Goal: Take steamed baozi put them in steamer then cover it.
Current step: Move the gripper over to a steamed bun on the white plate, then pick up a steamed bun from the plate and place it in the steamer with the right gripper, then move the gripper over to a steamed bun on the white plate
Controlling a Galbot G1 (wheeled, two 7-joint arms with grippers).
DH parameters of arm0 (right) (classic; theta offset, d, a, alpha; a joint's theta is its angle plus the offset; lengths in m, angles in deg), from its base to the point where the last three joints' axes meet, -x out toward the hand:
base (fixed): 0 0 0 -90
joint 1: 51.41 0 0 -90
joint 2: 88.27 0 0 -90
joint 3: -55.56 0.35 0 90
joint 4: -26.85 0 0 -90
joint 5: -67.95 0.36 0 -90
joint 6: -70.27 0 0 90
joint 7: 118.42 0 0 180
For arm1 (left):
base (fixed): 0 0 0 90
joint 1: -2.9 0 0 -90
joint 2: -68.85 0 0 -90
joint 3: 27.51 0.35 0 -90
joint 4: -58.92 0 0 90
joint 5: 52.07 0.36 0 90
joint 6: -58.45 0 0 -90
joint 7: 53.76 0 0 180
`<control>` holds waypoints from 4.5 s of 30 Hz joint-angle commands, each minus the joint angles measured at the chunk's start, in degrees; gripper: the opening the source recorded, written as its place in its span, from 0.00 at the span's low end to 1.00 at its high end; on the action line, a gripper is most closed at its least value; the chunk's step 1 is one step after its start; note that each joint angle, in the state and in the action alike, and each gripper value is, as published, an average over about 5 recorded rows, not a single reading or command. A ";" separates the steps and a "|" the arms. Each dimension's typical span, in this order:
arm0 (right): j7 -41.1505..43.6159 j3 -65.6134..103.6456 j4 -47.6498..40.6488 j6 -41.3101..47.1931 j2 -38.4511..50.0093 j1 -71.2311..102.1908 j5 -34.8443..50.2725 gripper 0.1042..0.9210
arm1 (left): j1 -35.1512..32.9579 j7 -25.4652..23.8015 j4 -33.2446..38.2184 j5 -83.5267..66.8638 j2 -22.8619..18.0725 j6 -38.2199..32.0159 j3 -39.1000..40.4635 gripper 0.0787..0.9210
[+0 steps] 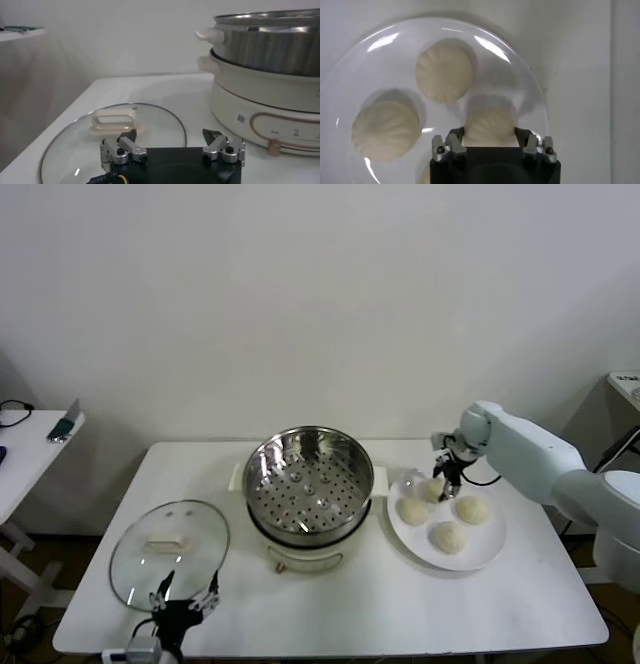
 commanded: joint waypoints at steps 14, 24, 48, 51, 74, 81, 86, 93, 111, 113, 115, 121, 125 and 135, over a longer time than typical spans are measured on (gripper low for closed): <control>2.88 -21.12 24.78 -3.50 6.14 -26.80 7.38 0.71 | -0.45 0.12 1.19 1.00 -0.47 -0.22 0.70 0.88; 3.29 -21.86 38.72 -11.09 -0.31 -44.19 9.49 0.71 | -1.59 0.20 2.86 1.23 -0.30 -0.49 0.49 0.88; -7.80 -19.63 39.65 -18.00 -12.90 -22.23 -21.76 0.71 | -1.76 0.16 3.22 1.54 -1.51 -0.80 -0.26 0.88; -9.67 -18.23 36.94 -18.17 -12.80 -19.52 -24.19 0.71 | -1.70 0.18 3.02 1.68 -1.58 -0.83 -0.26 0.88; -12.77 -16.35 31.21 -21.37 -14.80 -18.36 -22.20 0.87 | -1.54 0.29 3.05 1.97 -1.72 -1.22 -0.10 0.88; -5.78 -19.37 34.07 -22.46 -8.48 -30.80 -4.19 0.88 | -2.11 0.25 3.91 2.15 -1.56 -1.17 -0.05 0.88; -0.62 -28.51 34.61 -14.80 -0.99 -42.73 20.92 0.88 | -2.60 0.24 4.43 2.49 -1.55 -1.13 0.16 0.88; -0.42 -38.97 36.87 -1.01 12.05 -46.48 30.75 0.88 | -2.47 0.17 4.63 2.61 -1.33 -1.08 0.64 0.88; -9.39 -28.19 38.76 16.17 18.64 -19.05 25.99 0.88 | -1.74 -0.10 4.40 2.37 -1.19 -0.60 0.29 0.88; -9.64 -26.34 37.64 16.42 17.16 -16.57 25.79 0.88 | -1.81 -0.14 4.44 2.39 -1.25 -0.52 0.21 0.88; -9.90 -24.74 36.43 16.59 15.77 -14.46 25.26 0.88 | -1.82 -0.15 4.39 2.40 -1.34 -0.46 0.13 0.88; -10.80 -21.00 30.63 16.44 11.42 -9.50 21.67 0.88 | -1.82 -0.15 4.08 2.44 -1.52 -0.45 -0.05 0.88; -11.52 -18.40 25.81 16.31 8.41 -7.06 19.71 0.88 | -1.79 -0.13 3.77 2.44 -1.56 -0.54 -0.13 0.88; -12.32 -16.91 22.68 16.54 5.38 -4.47 18.68 0.88 | -1.91 -0.06 3.37 2.36 -1.57 -0.79 -0.32 0.88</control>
